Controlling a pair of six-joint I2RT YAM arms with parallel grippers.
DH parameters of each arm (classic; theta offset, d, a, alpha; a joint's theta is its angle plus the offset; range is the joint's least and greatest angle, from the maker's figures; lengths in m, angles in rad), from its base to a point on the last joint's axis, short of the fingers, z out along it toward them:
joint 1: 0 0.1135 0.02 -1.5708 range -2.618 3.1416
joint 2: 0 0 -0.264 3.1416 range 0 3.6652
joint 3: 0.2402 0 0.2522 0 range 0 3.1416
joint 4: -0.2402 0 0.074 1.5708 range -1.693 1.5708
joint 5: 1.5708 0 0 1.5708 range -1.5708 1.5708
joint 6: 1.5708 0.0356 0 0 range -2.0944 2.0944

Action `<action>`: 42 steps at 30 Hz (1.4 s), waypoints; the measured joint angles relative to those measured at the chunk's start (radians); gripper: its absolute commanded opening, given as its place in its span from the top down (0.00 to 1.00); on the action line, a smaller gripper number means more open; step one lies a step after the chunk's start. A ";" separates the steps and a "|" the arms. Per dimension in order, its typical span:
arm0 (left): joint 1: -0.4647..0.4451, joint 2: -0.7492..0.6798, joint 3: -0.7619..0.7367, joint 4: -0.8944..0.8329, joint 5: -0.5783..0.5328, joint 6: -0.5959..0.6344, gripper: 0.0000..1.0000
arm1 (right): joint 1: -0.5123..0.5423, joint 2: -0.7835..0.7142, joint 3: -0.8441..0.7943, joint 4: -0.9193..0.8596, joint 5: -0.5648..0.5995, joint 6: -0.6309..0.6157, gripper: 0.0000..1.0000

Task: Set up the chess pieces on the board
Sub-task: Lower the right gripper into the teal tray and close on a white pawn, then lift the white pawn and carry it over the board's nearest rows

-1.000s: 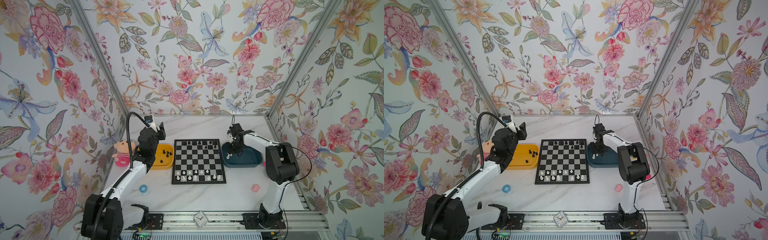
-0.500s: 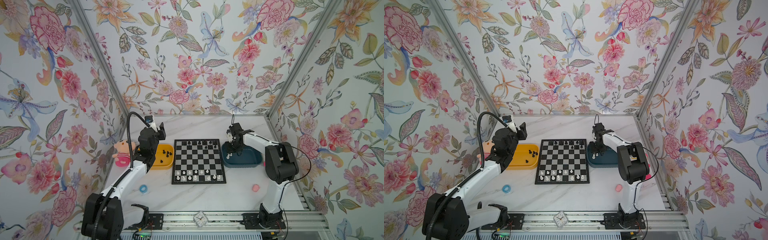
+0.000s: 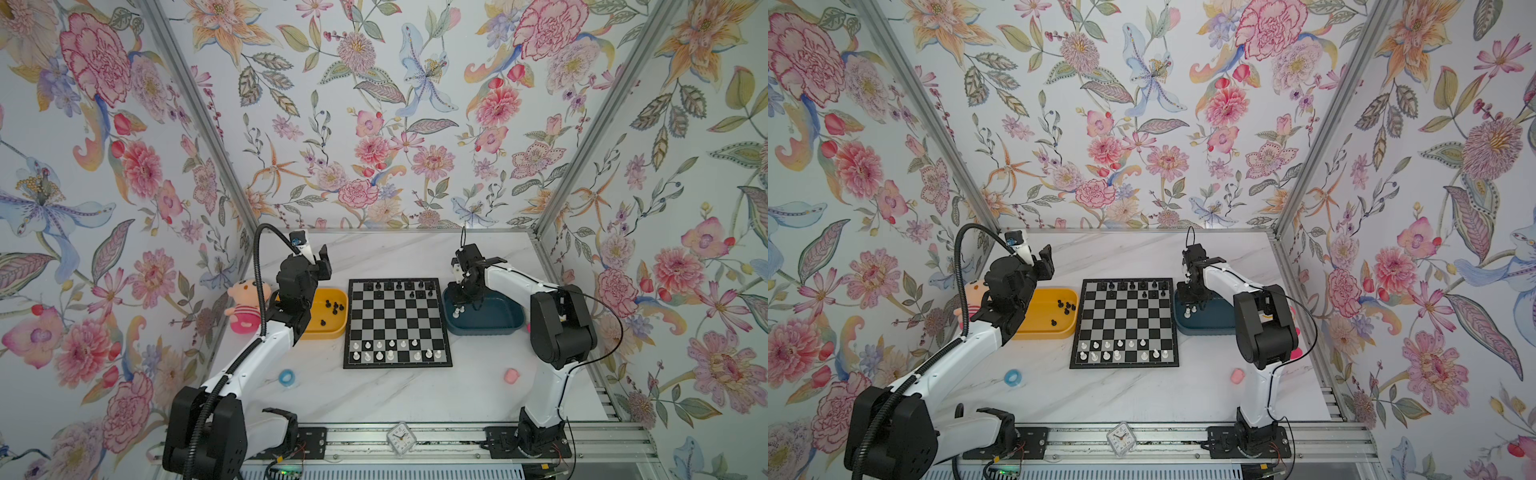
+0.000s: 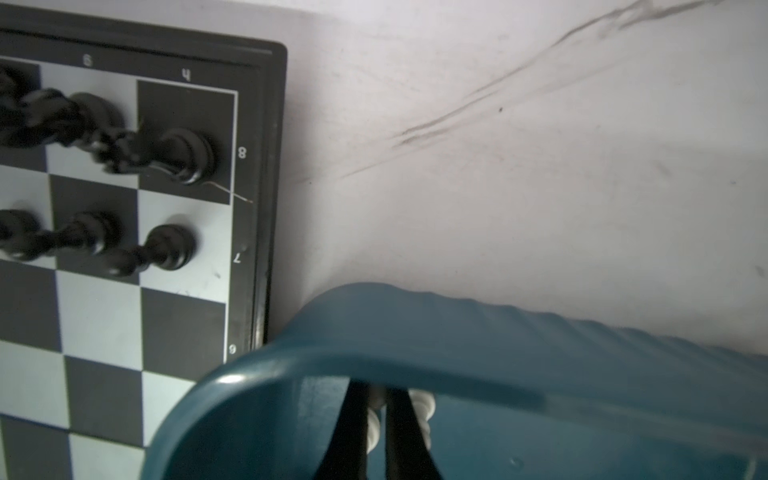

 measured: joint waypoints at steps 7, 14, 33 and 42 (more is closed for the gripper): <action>0.003 -0.006 -0.006 0.008 0.000 0.000 0.40 | 0.026 -0.071 0.024 -0.069 0.036 -0.002 0.97; 0.012 -0.049 -0.041 0.011 0.001 0.000 0.40 | 0.077 -0.140 0.072 -0.150 0.079 -0.001 0.97; 0.020 -0.133 -0.112 0.046 0.004 0.000 0.39 | 0.340 -0.182 0.075 -0.239 0.043 0.092 0.98; 0.020 -0.158 -0.128 0.050 0.008 -0.003 0.40 | 0.385 -0.151 -0.013 -0.230 0.021 0.129 0.98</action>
